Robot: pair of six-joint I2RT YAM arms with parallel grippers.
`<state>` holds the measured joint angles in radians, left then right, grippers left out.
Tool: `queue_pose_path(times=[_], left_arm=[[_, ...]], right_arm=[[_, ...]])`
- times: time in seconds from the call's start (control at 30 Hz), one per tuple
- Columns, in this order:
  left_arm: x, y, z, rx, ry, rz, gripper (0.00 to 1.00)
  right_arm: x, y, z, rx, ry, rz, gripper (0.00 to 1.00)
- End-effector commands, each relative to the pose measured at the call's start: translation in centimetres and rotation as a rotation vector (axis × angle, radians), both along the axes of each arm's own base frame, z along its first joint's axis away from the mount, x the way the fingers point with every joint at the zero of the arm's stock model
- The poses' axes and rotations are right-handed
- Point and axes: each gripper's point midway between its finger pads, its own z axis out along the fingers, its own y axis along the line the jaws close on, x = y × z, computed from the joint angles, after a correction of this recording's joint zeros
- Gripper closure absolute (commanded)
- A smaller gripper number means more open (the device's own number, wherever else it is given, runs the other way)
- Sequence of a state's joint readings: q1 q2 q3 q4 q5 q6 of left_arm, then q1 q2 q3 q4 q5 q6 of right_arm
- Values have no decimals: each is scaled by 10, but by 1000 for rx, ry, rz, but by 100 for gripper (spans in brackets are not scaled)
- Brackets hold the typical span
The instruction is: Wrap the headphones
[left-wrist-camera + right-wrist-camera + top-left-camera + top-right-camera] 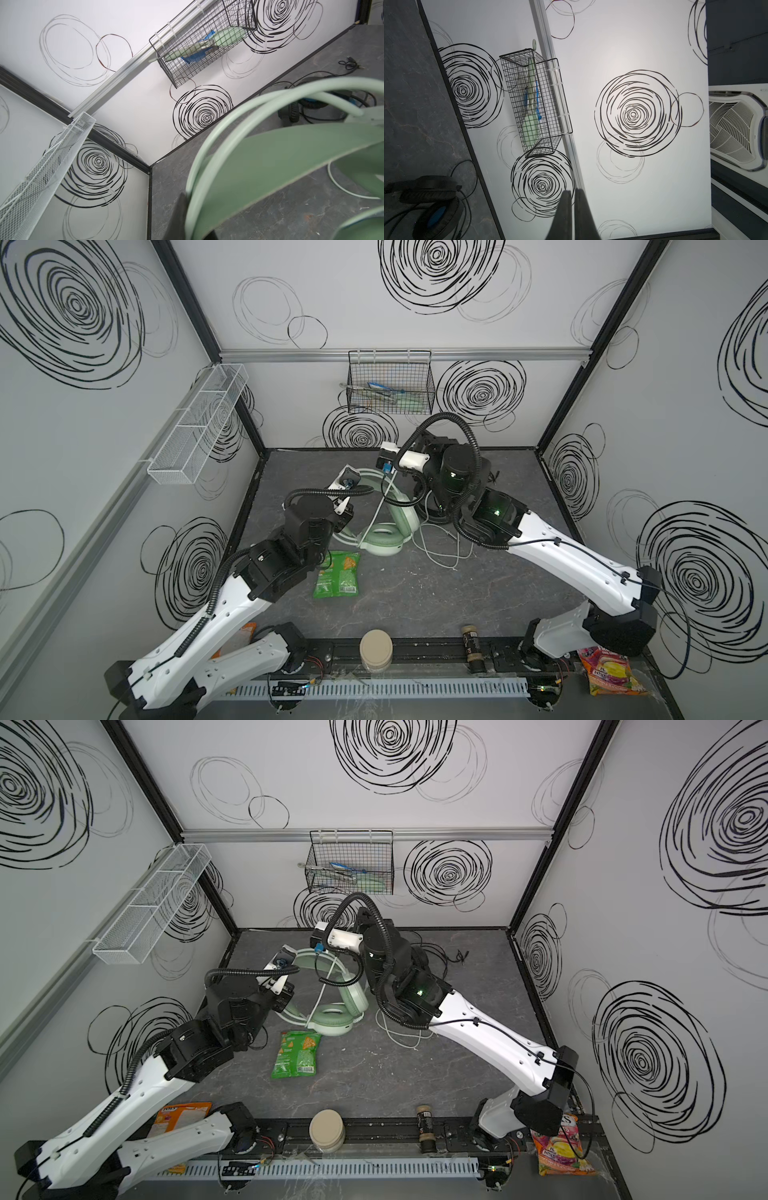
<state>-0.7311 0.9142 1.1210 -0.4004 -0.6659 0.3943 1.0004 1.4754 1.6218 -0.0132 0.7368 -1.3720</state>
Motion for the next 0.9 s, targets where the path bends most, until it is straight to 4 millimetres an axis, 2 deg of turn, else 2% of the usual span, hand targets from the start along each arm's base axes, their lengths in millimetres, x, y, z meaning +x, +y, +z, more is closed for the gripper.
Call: queue_pose_path(times=[0.0, 0.2, 0.33, 0.43, 0.57, 0.87], left_arm=[[-5, 9, 23, -34, -61, 27, 100], [-23, -35, 15, -157, 34, -248, 100], [-35, -49, 20, -268, 86, -336, 100], [-37, -50, 23, -347, 121, -348, 100], [-30, -43, 21, -364, 131, -305, 100], [-25, -50, 30, -435, 140, -326, 100]], right_arm=[[4, -24, 62, 175, -126, -42, 100], [19, -12, 75, 231, -174, 16, 98], [30, -23, 82, 312, -189, 29, 97], [34, -33, 88, 364, -193, 38, 97], [35, -41, 89, 414, -190, 47, 96], [34, -63, 98, 583, -163, 70, 96]])
